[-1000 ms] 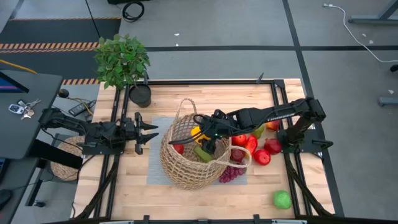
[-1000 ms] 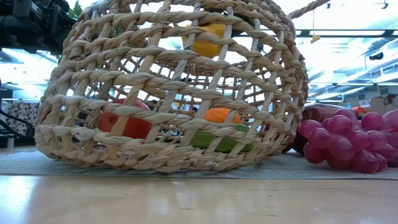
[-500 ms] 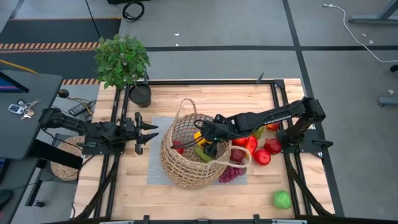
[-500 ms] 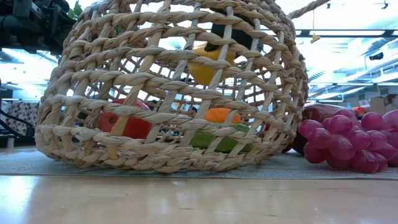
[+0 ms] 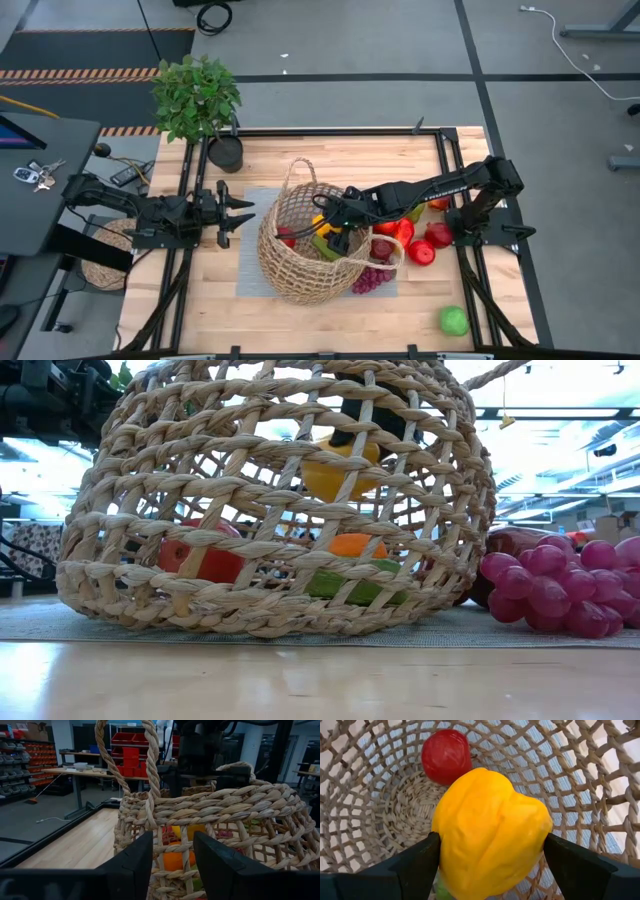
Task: Build produce basket
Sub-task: Put the bell pepper into the basket
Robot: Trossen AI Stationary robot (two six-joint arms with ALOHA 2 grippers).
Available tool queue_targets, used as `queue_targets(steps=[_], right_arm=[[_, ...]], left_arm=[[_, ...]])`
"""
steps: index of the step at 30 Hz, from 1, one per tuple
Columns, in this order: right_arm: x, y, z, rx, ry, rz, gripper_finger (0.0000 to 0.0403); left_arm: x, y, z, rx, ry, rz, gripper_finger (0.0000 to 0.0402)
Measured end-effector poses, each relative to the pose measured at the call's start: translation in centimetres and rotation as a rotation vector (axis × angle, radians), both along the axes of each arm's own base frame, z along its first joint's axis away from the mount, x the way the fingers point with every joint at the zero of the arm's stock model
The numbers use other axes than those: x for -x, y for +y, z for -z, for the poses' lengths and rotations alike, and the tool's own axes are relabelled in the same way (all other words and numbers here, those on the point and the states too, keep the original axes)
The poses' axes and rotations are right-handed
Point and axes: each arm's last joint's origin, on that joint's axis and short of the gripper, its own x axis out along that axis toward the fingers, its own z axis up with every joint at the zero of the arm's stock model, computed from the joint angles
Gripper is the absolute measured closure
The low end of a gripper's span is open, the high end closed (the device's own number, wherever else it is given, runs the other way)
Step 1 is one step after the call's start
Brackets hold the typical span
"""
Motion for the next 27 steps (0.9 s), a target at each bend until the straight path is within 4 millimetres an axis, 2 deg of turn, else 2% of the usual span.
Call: queue_targets(steps=[8,18,23,27], right_arm=[[-0.1,0.0,0.1,0.003,-0.007,0.002,0.0057],[-0.8,0.3,1.9,-0.012,0.061,-0.043,0.0057],[-0.8,0.5,1.8,-0.036,0.056,-0.073,0.0056],[-0.8,0.4,1.8,-0.039,0.055,-0.074,0.0039]], left_arm=[[0.0,0.0,0.0,0.0,0.0,0.0,0.025],[0.0,0.0,0.0,0.0,0.001,0.0,0.025],[0.0,0.0,0.0,0.0,0.001,0.0,0.025],[0.0,0.0,0.0,0.0,0.0,0.0,0.0254]])
